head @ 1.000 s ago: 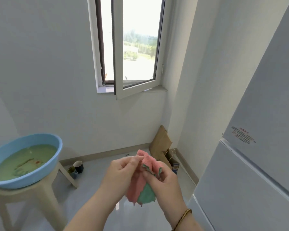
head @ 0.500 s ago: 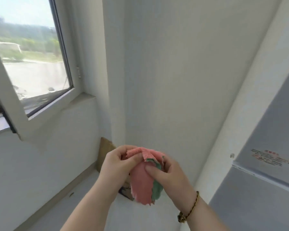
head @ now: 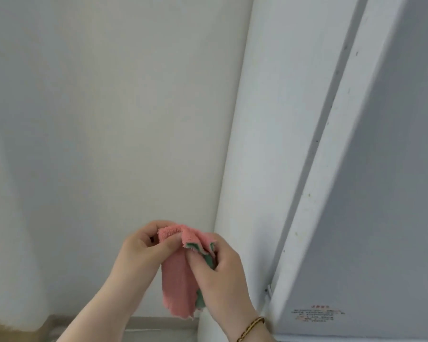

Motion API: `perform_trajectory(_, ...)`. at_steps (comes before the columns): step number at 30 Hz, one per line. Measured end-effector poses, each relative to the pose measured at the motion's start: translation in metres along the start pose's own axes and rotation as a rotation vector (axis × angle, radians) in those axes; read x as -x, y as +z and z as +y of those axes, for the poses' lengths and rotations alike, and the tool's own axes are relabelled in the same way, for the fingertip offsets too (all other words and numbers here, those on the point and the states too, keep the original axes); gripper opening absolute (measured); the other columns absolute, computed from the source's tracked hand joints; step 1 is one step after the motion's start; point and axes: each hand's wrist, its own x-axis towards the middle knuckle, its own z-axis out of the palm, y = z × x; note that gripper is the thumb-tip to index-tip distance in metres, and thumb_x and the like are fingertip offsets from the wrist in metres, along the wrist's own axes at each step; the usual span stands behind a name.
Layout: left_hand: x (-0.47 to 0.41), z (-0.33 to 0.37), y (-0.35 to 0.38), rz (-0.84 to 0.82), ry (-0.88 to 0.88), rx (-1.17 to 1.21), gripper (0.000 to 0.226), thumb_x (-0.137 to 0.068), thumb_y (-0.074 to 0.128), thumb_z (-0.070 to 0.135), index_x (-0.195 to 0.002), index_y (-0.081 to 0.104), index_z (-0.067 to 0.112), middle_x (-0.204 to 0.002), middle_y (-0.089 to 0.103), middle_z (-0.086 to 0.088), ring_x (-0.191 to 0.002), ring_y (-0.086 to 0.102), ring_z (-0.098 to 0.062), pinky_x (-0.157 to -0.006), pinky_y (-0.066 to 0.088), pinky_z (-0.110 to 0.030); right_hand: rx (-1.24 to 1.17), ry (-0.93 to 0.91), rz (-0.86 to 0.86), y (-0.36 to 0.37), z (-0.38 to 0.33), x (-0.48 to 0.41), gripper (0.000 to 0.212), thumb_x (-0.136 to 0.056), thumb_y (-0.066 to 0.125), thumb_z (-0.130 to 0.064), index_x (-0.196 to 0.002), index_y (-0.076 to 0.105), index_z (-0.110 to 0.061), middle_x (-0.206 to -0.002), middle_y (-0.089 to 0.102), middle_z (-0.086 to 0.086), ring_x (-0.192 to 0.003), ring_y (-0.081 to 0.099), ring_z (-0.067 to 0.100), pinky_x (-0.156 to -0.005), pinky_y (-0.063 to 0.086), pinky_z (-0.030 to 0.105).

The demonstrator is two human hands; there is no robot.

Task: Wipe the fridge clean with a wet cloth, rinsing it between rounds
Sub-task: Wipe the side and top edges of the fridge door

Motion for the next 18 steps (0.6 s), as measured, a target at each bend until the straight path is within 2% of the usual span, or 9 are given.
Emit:
perform_trajectory(3, -0.023, -0.001, 0.012, -0.114, -0.008, 0.051, 0.008, -0.058, 0.065, 0.022, -0.062, 0.071, 0.025, -0.065, 0.07, 0.001, -0.063, 0.065, -0.008, -0.053, 0.051, -0.016, 0.032, -0.003, 0.127, 0.0, -0.002, -0.006, 0.013, -0.086, 0.061, -0.02, -0.078, 0.06, -0.03, -0.068, 0.063, -0.011, -0.063, 0.056, -0.004, -0.06, 0.046, 0.012)
perform_trajectory(8, -0.062, -0.003, 0.022, -0.347, -0.006, 0.105, 0.009, -0.059, 0.063, 0.021, -0.06, 0.071, 0.026, -0.063, 0.069, 0.004, -0.061, 0.064, -0.006, -0.051, 0.048, -0.014, 0.099, -0.029, 0.368, 0.004, -0.007, -0.02, 0.018, -0.087, 0.058, -0.016, -0.079, 0.055, -0.031, -0.068, 0.06, -0.017, -0.065, 0.056, -0.014, -0.058, 0.04, 0.002)
perform_trajectory(13, -0.094, -0.007, 0.018, -0.586, -0.013, 0.161, 0.008, -0.056, 0.067, 0.023, -0.063, 0.07, 0.026, -0.064, 0.068, 0.004, -0.061, 0.063, -0.005, -0.052, 0.047, -0.014, 0.163, -0.015, 0.573, 0.024, -0.008, -0.032, 0.021, -0.086, 0.06, -0.016, -0.077, 0.054, -0.034, -0.063, 0.061, -0.024, -0.063, 0.055, -0.012, -0.057, 0.04, 0.003)
perform_trajectory(16, -0.112, -0.008, 0.016, -0.715, -0.02, 0.171, 0.026, -0.044, 0.069, 0.037, -0.067, 0.071, 0.026, -0.068, 0.069, 0.004, -0.063, 0.063, -0.005, -0.055, 0.049, -0.014, 0.291, 0.001, 0.676, 0.035, -0.009, -0.037, 0.028, -0.087, 0.058, -0.011, -0.079, 0.055, -0.038, -0.07, 0.063, -0.026, -0.066, 0.057, -0.007, -0.059, 0.041, 0.005)
perform_trajectory(18, -0.117, -0.011, 0.017, -0.812, -0.021, 0.139, 0.021, -0.053, 0.071, 0.035, -0.069, 0.072, 0.022, -0.066, 0.069, 0.003, -0.061, 0.063, -0.005, -0.055, 0.05, -0.013, 0.391, -0.016, 0.778, 0.039, -0.01, -0.036, 0.035, -0.086, 0.057, -0.006, -0.078, 0.055, -0.04, -0.077, 0.063, -0.028, -0.072, 0.059, -0.006, -0.062, 0.042, 0.006)
